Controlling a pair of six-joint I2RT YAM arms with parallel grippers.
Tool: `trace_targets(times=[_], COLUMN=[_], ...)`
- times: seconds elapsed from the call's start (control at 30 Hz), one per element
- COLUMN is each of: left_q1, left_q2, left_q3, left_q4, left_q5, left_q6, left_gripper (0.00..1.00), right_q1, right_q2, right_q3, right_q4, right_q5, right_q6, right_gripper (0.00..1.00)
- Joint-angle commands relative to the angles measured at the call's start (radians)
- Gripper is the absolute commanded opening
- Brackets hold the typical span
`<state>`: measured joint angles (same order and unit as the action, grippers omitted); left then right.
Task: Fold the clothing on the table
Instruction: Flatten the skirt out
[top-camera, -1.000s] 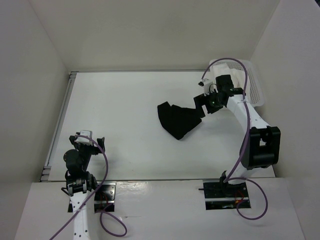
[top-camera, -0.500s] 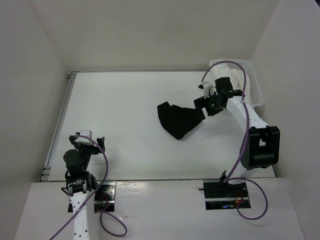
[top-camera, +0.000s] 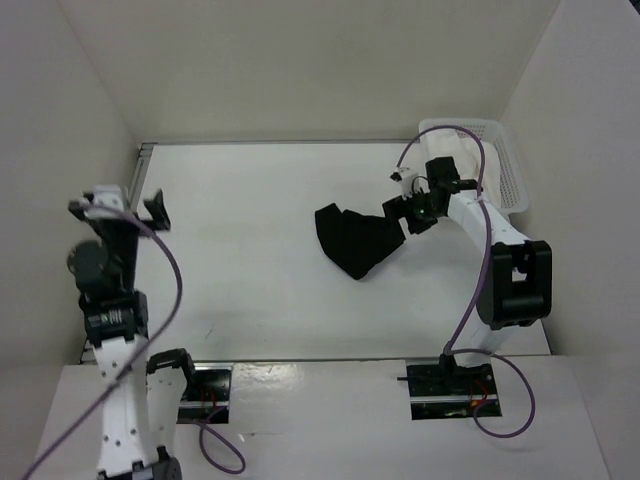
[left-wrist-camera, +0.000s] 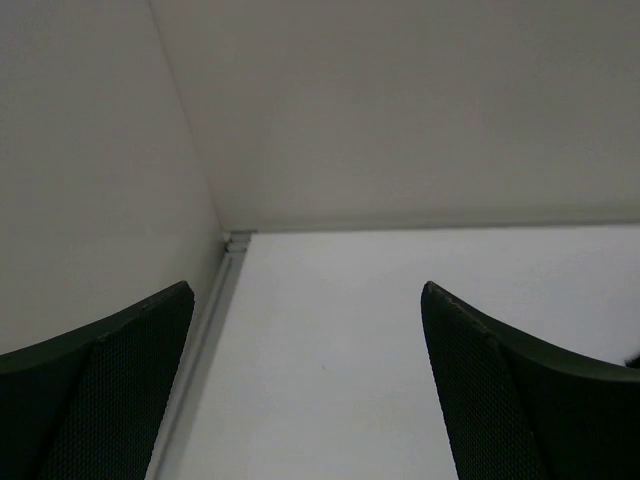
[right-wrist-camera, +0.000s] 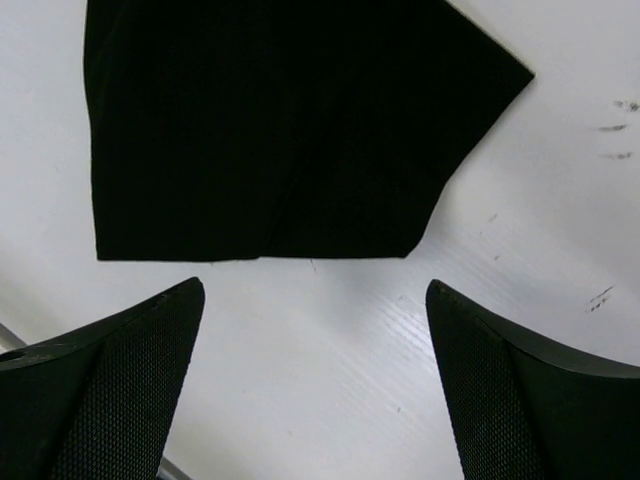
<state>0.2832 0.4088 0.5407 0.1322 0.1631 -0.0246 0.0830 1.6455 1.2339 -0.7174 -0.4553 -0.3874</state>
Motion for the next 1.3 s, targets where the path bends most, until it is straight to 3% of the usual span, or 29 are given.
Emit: trace_targets(times=[0.0,0.07,0.17,0.2,0.3,0.37,0.43,0.47,0.5,0.57,0.6,0.7,0.93,1.1,1.2,1.23,1.27], left_q1=[-0.01,-0.021,-0.032,-0.032,-0.032,-0.032,-0.006,0.005,0.005,-0.012,-0.022,-0.022,-0.032,-0.073,-0.104,-0.119,-0.142], left_q2=[0.354,0.488,0.703,0.801,1.02,1.14,1.338,1.413,1.524,1.5,1.524,1.643,1.667,1.521,1.382,1.269,1.195], left_q3=[0.357,0.643,0.884,1.047,1.317,1.607,1.813,2.048,2.076,1.985,2.057,2.289,2.228,2.144,1.973,1.879,1.608], left_q4=[-0.108,-0.225,-0.482,-0.544,-0.808,-1.028,-1.205,-1.4,-1.43,-1.348,-1.358,-1.427,-1.427,-1.427,-1.395,-1.31,-1.236], left_q5=[-0.092,-0.157,-0.26,-0.289,-0.298,-0.309,-0.201,-0.133,-0.072,-0.138,-0.151,-0.019,0.071,0.128,0.128,0.128,0.107], left_q6=[0.026,0.006,0.006,-0.006,-0.018,-0.052,-0.057,-0.023,0.054,0.095,0.088,0.123,0.238,0.249,0.261,0.25,0.241], left_gripper=[1.0,1.0,1.0,1.0,1.0,1.0,1.0,1.0,1.0,1.0,1.0,1.0,1.0,1.0,1.0,1.0,1.0], right_q1=[0.018,0.018,0.027,0.027,0.027,0.027,0.027,0.027,0.027,0.027,0.027,0.027,0.027,0.027,0.027,0.027,0.027], right_q2=[0.008,0.008,0.008,0.008,0.008,0.017,0.017,0.029,0.045,0.074,0.085,0.131,0.169,0.169,0.169,0.16,0.16], right_q3=[0.012,-0.002,-0.014,-0.023,-0.024,-0.024,-0.024,-0.014,-0.002,0.018,0.018,0.068,0.128,0.128,0.118,0.105,0.105], right_q4=[0.079,0.117,0.148,0.159,0.159,0.168,0.177,0.177,0.177,0.199,0.199,0.199,0.219,0.219,0.228,0.239,0.239], right_q5=[-0.054,-0.065,-0.065,-0.065,-0.025,0.012,0.046,0.061,0.087,0.105,0.121,0.154,0.195,0.182,0.17,0.17,0.17], right_q6=[-0.024,-0.024,-0.033,-0.033,-0.033,-0.033,-0.033,-0.033,-0.019,-0.004,0.008,0.022,0.056,0.088,0.097,0.097,0.097], right_gripper=[0.95,0.95,0.95,0.94,0.93,0.93,0.9,0.9,0.88,0.87,0.87,0.86,0.86,0.86,0.86,0.86,0.86])
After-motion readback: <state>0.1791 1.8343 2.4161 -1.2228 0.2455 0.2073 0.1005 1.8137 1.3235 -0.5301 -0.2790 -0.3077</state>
